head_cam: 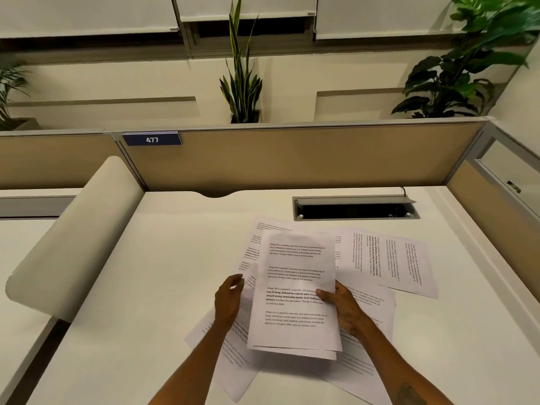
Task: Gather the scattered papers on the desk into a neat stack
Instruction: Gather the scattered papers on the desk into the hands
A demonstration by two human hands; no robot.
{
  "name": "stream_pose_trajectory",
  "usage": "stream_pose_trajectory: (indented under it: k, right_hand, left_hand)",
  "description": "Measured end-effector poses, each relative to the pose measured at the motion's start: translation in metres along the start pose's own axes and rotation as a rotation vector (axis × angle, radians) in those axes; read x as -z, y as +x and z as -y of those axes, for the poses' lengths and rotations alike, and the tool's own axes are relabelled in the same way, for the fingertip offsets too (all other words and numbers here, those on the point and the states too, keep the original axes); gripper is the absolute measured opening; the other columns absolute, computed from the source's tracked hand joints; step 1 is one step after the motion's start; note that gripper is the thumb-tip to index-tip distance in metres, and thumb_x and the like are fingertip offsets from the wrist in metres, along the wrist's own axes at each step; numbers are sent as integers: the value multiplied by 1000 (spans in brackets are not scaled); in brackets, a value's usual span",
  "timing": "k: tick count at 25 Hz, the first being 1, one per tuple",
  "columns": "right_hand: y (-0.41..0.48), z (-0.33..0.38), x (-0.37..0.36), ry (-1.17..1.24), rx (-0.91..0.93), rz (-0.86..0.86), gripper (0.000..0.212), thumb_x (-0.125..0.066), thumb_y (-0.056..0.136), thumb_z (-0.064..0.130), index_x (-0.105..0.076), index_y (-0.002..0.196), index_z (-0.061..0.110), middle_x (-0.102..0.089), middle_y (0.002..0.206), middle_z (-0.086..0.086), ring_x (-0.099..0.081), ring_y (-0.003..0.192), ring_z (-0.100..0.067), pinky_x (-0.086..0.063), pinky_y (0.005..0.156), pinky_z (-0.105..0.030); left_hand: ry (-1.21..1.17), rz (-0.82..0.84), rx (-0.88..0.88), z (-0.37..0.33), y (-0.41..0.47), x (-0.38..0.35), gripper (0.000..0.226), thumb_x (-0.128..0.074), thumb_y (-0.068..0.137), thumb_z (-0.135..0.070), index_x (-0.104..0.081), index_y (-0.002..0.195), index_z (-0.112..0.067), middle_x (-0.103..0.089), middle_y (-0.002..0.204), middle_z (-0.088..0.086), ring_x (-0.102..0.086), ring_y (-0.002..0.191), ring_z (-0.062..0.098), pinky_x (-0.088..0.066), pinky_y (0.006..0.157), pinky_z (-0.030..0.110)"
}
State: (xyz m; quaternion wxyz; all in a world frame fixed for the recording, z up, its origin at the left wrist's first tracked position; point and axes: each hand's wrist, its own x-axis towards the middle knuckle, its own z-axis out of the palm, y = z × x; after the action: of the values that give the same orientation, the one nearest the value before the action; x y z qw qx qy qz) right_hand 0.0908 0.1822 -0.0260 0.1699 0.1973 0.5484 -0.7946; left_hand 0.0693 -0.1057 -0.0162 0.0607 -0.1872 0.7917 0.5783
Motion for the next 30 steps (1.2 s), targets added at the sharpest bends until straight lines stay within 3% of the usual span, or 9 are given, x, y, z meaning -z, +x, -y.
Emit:
stream_pose_trajectory:
  k: [2, 4, 8, 12, 15, 21, 24, 27, 30]
  right_hand:
    - [-2, -1, 8, 6, 2, -37, 45, -64, 89, -4, -58, 132, 5, -69, 124, -20, -71, 102, -37, -62, 79, -46]
    - [-2, -4, 15, -3, 5, -55, 46, -64, 89, -4, -56, 133, 4, -69, 125, -20, -70, 103, -37, -62, 79, -45]
    - [-2, -10, 20, 5, -11, -83, 47, -65, 87, -6, -57, 133, 4, -71, 120, -18, -71, 101, -36, -62, 77, -43]
    - [0, -16, 21, -5, -33, -99, 50, -65, 88, -5, -54, 136, 3, -65, 129, -24, -64, 113, -47, -51, 97, -61]
    - [1, -19, 22, 2, -33, -122, 49, -63, 90, -2, -52, 138, 3, -65, 129, -23, -63, 115, -46, -47, 100, -65]
    - [2, -18, 15, 10, -14, -128, 43, -62, 93, 3, -55, 136, 8, -68, 126, -19, -67, 109, -40, -53, 95, -56]
    - [1, -14, 10, 15, -25, -115, 44, -64, 92, 5, -56, 135, 7, -70, 123, -18, -69, 107, -40, -57, 90, -53]
    - [2, -7, 3, 42, -27, -76, 42, -64, 92, 5, -57, 133, 9, -71, 122, -18, -70, 106, -40, -60, 83, -51]
    - [5, 3, -5, 38, -18, -24, 43, -63, 93, 6, -56, 135, 9, -69, 126, -20, -65, 114, -44, -53, 95, -61]
  left_hand:
    - [334, -46, -39, 17, 3, 10, 41, -60, 100, -14, -56, 139, -5, -59, 142, 14, -57, 129, 33, -44, 112, 47]
    - [562, -14, 32, 26, 5, 17, 59, -68, 95, -22, -46, 147, -7, -48, 150, 13, -46, 137, 34, -40, 114, 47]
    - [752, 55, 140, 28, 3, 18, 85, -82, 80, -33, -37, 148, -10, -39, 149, 10, -40, 137, 32, -41, 108, 47]
    - [877, 74, 168, 27, 5, 17, 81, -80, 82, -36, -37, 147, -15, -46, 142, 9, -43, 134, 29, -39, 107, 47]
    - [933, 90, 168, 23, 6, 18, 70, -78, 82, -37, -44, 141, -18, -52, 137, 6, -46, 131, 27, -38, 107, 44]
    - [693, 196, 67, 17, 11, 33, 29, -77, 85, -27, -62, 106, -14, -66, 118, 9, -64, 106, 26, -51, 89, 36]
    - [332, 263, -27, 12, 12, 46, 30, -78, 88, -23, -68, 113, -10, -75, 112, 6, -74, 97, 26, -60, 87, 39]
    - [-41, 234, -36, 2, 10, 50, 26, -69, 95, -18, -68, 118, -5, -78, 111, 14, -78, 93, 34, -62, 89, 55]
    - [-182, 233, -45, -12, 10, 39, 25, -64, 99, -19, -66, 120, -6, -77, 113, 18, -79, 90, 33, -65, 81, 48]
